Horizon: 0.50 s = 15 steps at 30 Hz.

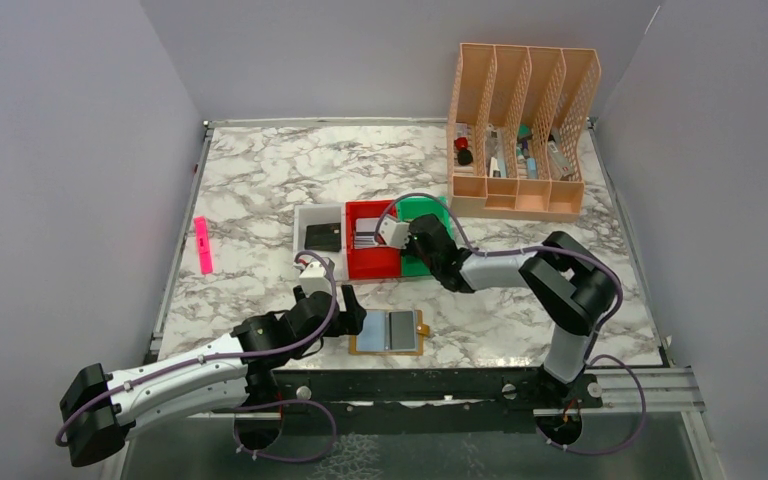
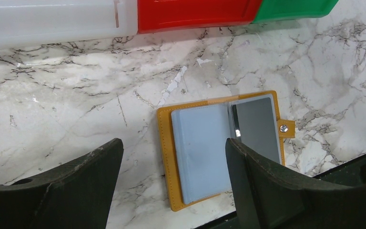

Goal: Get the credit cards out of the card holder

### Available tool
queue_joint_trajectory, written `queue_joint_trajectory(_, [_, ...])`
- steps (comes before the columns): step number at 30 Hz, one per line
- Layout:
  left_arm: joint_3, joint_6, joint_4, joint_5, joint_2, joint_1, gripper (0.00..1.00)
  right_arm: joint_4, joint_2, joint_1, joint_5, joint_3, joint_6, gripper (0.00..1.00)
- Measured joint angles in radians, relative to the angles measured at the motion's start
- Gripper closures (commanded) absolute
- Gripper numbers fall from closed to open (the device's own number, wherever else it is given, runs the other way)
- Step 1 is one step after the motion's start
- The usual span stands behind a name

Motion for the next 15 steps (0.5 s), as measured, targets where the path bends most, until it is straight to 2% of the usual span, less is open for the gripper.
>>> queue_joint_trajectory(3, [0.0, -0.002, 0.0, 0.0, 0.0, 0.0, 0.18, 0.015, -0.004, -0.002, 0.0, 0.0, 0.002, 0.59])
queue_joint_trajectory(6, [0.0, -0.003, 0.0, 0.0, 0.001, 0.0, 0.18, 0.014, -0.022, -0.01, -0.005, -0.001, 0.01, 0.51])
queue_joint_trajectory(11, [0.0, -0.003, 0.0, 0.0, 0.011, 0.0, 0.18, -0.014, -0.092, -0.01, -0.021, -0.008, 0.051, 0.48])
queue_joint_trajectory(15, [0.0, -0.004, 0.0, 0.0, 0.022, 0.0, 0.18, -0.031, -0.23, -0.01, -0.051, -0.047, 0.128, 0.46])
